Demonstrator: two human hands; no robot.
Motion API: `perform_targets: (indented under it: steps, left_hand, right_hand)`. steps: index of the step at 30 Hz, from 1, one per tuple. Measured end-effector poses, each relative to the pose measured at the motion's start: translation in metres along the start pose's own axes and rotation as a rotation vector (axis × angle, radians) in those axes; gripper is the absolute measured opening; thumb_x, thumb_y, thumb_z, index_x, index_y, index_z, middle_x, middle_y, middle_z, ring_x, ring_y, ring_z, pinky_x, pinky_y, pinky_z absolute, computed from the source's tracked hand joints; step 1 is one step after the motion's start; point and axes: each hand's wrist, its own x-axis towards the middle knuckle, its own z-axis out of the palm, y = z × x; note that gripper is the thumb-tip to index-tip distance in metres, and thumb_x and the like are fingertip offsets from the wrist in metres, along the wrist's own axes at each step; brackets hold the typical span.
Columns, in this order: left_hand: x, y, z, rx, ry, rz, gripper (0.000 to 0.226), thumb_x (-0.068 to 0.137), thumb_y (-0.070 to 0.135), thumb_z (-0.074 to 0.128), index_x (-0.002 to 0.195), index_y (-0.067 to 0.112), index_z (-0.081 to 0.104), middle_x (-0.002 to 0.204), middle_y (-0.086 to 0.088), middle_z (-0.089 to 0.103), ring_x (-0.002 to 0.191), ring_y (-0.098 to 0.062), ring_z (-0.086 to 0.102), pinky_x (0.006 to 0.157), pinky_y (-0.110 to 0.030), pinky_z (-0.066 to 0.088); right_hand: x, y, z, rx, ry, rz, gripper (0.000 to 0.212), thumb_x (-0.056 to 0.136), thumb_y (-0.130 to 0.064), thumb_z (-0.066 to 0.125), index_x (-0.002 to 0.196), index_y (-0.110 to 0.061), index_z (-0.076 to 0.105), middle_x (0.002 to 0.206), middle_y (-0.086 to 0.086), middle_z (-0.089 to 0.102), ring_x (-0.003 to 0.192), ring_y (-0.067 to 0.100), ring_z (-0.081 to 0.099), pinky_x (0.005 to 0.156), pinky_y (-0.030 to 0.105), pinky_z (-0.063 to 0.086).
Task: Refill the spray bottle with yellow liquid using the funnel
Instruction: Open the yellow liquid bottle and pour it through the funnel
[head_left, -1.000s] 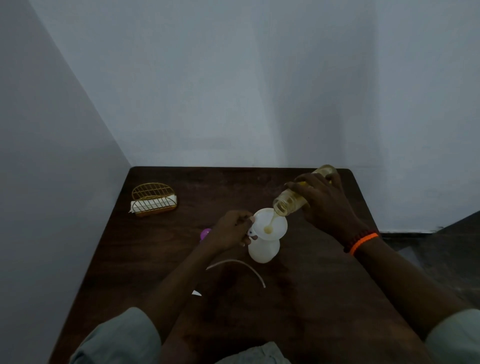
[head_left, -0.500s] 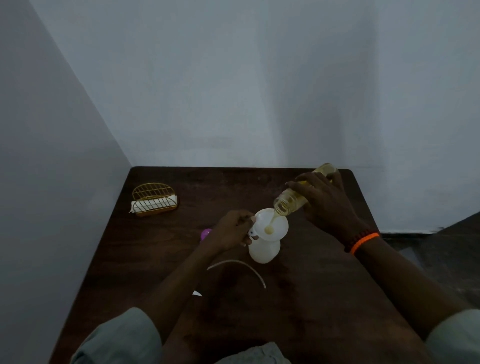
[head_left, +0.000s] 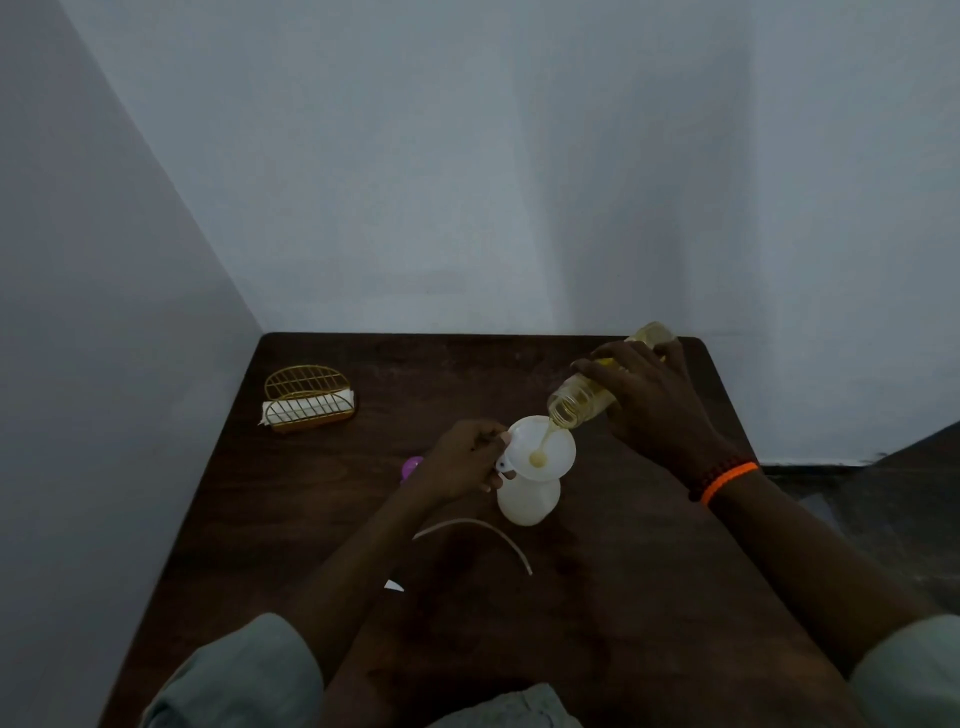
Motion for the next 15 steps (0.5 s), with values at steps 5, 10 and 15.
perform_targets:
  steps: [5,10,15]
  left_hand:
    - [0.0012,-0.0007,0.0000,-0.012,-0.001,-0.005,0.022,0.103,0.027,0.048,0.103,0.017,0.067,0.083,-0.008,0.075,0.074,-0.028,0.072,0.066,-0.038,0.059]
    - [0.0007,-0.0006,-0.0004,-0.004,0.000,-0.009,0.022,0.103,0.027,0.048,0.105,0.018,0.068,0.083,-0.008,0.075,0.072,-0.024,0.071,0.066,-0.037,0.059]
    - [-0.0001,0.0011,0.0000,-0.023,0.000,-0.012,0.021,0.104,0.024,0.047,0.103,0.017,0.067,0.083,-0.009,0.075,0.073,-0.028,0.071,0.064,-0.037,0.058]
  right_hand:
    - [-0.0006,0.0006,-0.0001,0.003,0.012,-0.004,0.068,0.069,-0.018,0.082,0.132,-0.027,0.059,0.130,0.007,0.061,0.120,0.028,0.058,0.102,0.049,0.029]
    - [-0.0008,0.0011,-0.0007,0.005,0.008,-0.007,0.068,0.068,-0.016,0.082,0.131,-0.026,0.059,0.130,0.008,0.061,0.120,0.030,0.058,0.101,0.052,0.032]
    - [-0.0003,0.0003,-0.0016,0.014,0.020,-0.012,0.067,0.068,-0.015,0.082,0.130,-0.025,0.060,0.129,0.008,0.062,0.119,0.030,0.059,0.099,0.052,0.034]
